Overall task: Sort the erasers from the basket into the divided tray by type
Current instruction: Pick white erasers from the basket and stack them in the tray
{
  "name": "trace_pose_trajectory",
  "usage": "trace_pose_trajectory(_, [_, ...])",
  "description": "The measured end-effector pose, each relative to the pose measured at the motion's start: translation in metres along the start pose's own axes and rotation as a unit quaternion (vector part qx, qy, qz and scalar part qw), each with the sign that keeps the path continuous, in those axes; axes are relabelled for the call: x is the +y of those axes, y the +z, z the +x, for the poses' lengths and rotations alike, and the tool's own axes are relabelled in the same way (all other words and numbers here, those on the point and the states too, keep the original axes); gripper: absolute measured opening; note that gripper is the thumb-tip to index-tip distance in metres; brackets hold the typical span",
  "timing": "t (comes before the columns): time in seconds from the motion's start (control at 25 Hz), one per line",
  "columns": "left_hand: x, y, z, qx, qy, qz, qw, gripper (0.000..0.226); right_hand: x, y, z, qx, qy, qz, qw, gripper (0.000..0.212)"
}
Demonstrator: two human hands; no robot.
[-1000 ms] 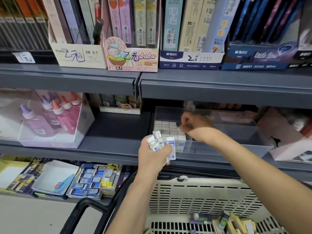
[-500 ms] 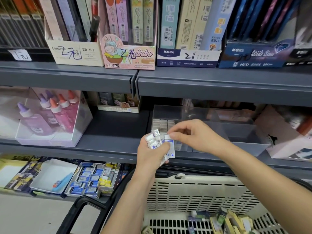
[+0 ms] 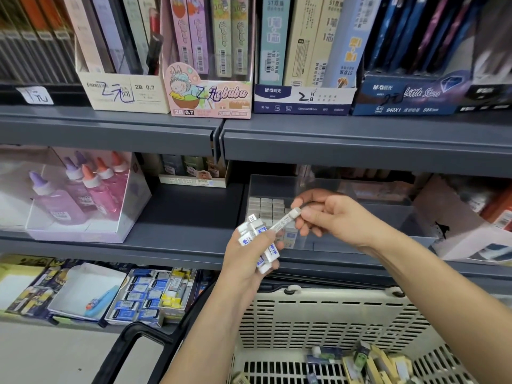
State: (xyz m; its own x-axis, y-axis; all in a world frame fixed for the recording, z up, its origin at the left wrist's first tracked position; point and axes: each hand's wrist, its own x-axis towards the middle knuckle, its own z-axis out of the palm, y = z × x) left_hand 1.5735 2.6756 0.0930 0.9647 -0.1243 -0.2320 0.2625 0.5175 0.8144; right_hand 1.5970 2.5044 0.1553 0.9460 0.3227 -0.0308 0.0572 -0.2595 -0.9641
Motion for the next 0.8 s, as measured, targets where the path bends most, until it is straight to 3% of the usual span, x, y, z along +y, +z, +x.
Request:
trace_pose_trajectory(0.28, [-0.003,0.001,0.001,0.065,0.123,0.118,0.983,0.031,0.004,0.009,0.002,0.081,0.106,0.117,0.984,0.007])
trace_pose_trajectory(0.36, [-0.001,0.000,0.001,0.074,0.122,0.106,0.984,0.030,0.000,0.002,0.007,0.115,0.084,0.046,0.989,0.016])
trace_pose_trajectory(0.44, [0.000,-0.002,0.003,0.091,0.110,0.097,0.985,0.029,-0.007,-0.013,0.021,0.182,0.051,-0.103,0.977,0.016])
trace_pose_trajectory(0.52, [0.000,-0.003,0.004,0.101,0.099,0.099,0.985,0.028,-0.012,-0.027,0.036,0.201,0.053,-0.302,0.930,0.009])
trace_pose_trajectory(0.6, [-0.002,-0.001,0.004,0.101,0.093,0.104,0.985,0.028,-0.008,-0.030,0.045,0.175,0.054,-0.424,0.887,0.016])
trace_pose_trajectory(0.8, [-0.002,-0.002,0.005,0.098,0.088,0.114,0.985,0.027,0.001,-0.023,0.057,0.133,0.040,-0.420,0.897,0.013])
